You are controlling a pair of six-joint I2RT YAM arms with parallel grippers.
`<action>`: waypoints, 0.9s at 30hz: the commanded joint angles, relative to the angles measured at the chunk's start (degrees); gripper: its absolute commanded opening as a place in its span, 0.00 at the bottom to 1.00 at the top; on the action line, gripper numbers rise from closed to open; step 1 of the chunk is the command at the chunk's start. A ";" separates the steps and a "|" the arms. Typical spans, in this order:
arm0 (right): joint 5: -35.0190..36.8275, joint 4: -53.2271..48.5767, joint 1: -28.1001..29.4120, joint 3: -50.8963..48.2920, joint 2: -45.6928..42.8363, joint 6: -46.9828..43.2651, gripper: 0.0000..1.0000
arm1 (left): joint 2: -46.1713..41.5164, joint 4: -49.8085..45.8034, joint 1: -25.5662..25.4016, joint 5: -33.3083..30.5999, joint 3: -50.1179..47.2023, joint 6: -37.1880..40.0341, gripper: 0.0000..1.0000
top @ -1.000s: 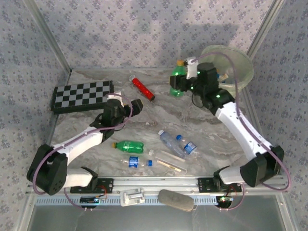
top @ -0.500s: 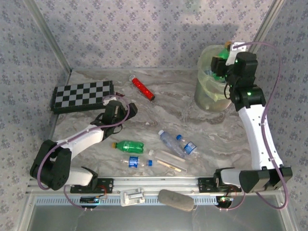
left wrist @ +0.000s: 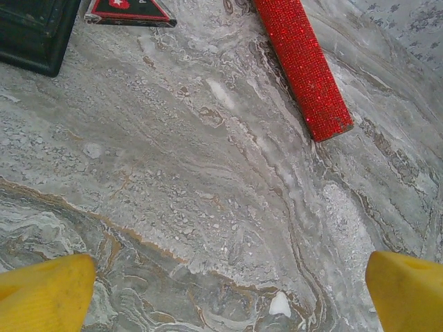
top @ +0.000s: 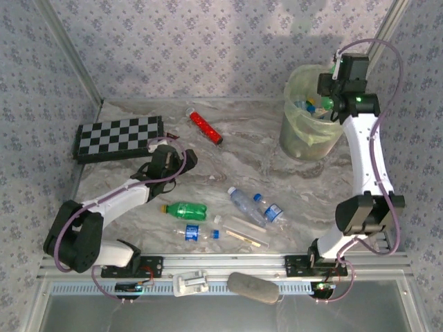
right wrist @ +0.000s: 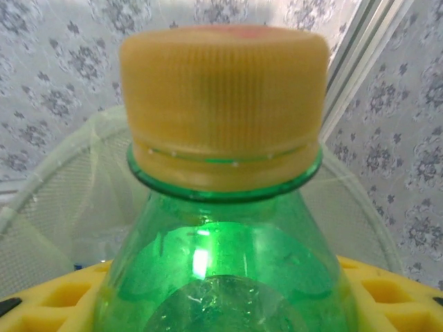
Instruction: Put the plastic bottles in the bin
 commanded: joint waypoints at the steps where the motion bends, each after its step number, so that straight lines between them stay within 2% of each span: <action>1: -0.55 -5.28 -0.67 3.99 2.39 -0.31 0.60 | -0.68 -1.04 0.19 -0.89 1.21 -0.06 1.00; 3: -0.84 -6.36 -0.86 5.30 3.80 0.02 0.63 | -0.91 -1.13 0.20 -1.09 1.06 -0.07 1.00; 6: -1.18 -7.34 -1.02 7.45 5.39 0.49 0.74 | -1.04 -1.30 0.28 -1.18 0.97 -0.02 1.00; 9: -1.44 -7.25 -0.91 9.34 5.72 0.74 0.86 | -1.31 -1.33 0.42 -1.26 0.89 0.09 1.00; 11: -1.98 -7.21 -0.94 10.42 5.39 1.07 0.99 | -1.57 -1.31 0.39 -1.50 0.79 0.11 1.00; 20: -5.96 -6.32 1.91 10.60 -0.79 1.67 0.99 | -2.74 -1.22 0.54 -1.99 0.53 0.21 1.00; 23: -9.60 -5.15 3.87 7.39 -4.47 2.53 0.99 | -3.02 -1.23 0.80 -2.08 0.35 0.11 1.00; 27: -17.24 -1.15 6.95 -1.60 -10.40 4.97 0.99 | -3.04 -0.90 1.66 -1.97 -0.08 -0.73 1.00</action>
